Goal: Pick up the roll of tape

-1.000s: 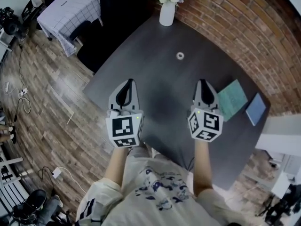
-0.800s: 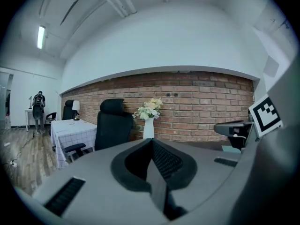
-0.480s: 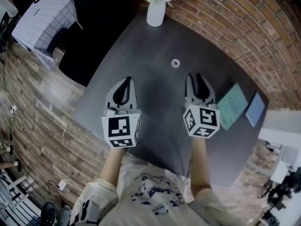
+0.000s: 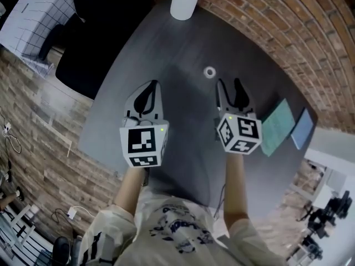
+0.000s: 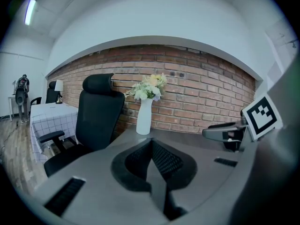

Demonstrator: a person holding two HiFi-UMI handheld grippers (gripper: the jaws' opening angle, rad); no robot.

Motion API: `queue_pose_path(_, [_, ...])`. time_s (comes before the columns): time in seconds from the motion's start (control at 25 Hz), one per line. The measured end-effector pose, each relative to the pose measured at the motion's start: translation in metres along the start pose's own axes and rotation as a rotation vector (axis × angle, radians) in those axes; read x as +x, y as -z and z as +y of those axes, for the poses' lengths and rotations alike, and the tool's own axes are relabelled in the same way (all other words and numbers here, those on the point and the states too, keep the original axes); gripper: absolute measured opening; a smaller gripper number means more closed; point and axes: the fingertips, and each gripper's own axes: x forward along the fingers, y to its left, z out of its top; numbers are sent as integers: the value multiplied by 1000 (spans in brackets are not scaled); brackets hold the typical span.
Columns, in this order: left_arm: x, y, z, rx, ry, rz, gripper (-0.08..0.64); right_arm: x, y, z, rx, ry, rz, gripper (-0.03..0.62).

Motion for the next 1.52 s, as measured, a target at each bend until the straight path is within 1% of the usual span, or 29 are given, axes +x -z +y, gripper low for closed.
queue_pose_path(0.16, [21,12,4,-14,16,32,2,25,18,-1,0,-6,58,215])
queue_pose_path(0.48, [51,38,15,-46,19,88,2,71,56,-3,-5,-14,147,235])
queue_pose_path(0.76, [64,57,21,-65,14,122,2,101,88,-9,-4,2,214,239])
queue_pose_path(1.0, [73,75,17,-82,24,151,2,118,115,-14,5,21,291,239])
queue_pose_path(1.2, [74,79,13,-101,40,164,2,121,122,-17,22,40,336,238])
queue_pose_path(1.36, [72,80,11,-117,45,171,2,119,122,-14,-8,28,369,236])
queue_pose_path(1.52, [73,85,12,-126,47,179,2,121,125,-14,-5,18,379,233])
